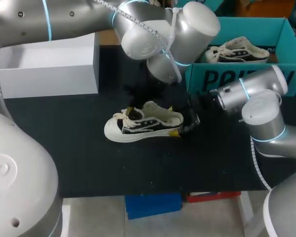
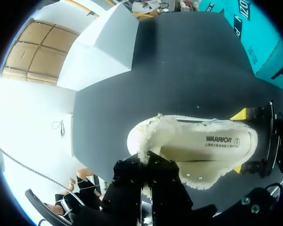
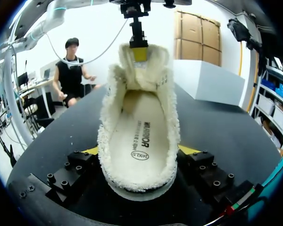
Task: Take the shoe out of the shoebox, open the shoe tongue, remove and reinsert the insole, then place the shoe into the shoebox
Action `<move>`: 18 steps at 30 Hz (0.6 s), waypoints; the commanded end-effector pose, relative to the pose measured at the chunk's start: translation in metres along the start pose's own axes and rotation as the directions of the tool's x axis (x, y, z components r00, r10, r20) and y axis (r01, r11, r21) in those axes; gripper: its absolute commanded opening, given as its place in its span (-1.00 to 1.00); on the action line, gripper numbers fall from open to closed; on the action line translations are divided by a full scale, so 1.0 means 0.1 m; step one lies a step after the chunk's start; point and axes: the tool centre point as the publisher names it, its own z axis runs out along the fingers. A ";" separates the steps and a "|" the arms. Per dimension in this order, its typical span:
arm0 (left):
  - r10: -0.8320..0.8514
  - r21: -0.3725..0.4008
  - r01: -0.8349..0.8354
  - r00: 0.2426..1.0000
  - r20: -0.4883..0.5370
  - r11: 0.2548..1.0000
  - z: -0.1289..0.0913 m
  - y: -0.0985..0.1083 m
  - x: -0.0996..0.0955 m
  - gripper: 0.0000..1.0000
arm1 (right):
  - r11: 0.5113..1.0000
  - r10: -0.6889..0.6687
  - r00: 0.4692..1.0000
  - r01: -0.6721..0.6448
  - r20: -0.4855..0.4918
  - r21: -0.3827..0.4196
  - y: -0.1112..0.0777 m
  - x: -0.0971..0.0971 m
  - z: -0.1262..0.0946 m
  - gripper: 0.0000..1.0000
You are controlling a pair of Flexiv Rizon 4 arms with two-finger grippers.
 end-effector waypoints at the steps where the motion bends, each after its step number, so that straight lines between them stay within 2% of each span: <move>1: -0.006 0.002 0.006 0.999 -0.042 1.000 0.07 0.03 -0.13 -1.00 | 1.000 0.002 1.000 -0.002 0.001 0.001 -0.01 -0.01 0.02 -1.00; 12: -0.025 -0.030 0.024 0.999 -0.036 0.999 0.27 0.07 -0.24 -1.00 | 1.000 0.002 1.000 -0.002 0.001 0.001 -0.01 -0.01 0.02 -1.00; 13: -0.026 -0.034 0.024 0.999 -0.037 0.999 0.29 0.07 -0.25 -0.28 | 1.000 0.002 1.000 -0.002 0.001 0.001 -0.01 -0.01 0.02 -1.00; 14: -0.028 -0.040 0.027 0.999 -0.039 0.999 0.30 0.07 -0.26 1.00 | 1.000 0.002 1.000 -0.002 0.001 0.001 -0.01 -0.01 0.02 -1.00; 18: -0.038 -0.051 0.036 0.998 -0.052 0.998 0.32 0.08 -0.32 1.00 | 1.000 0.002 1.000 -0.002 0.001 0.001 -0.01 -0.01 0.02 -1.00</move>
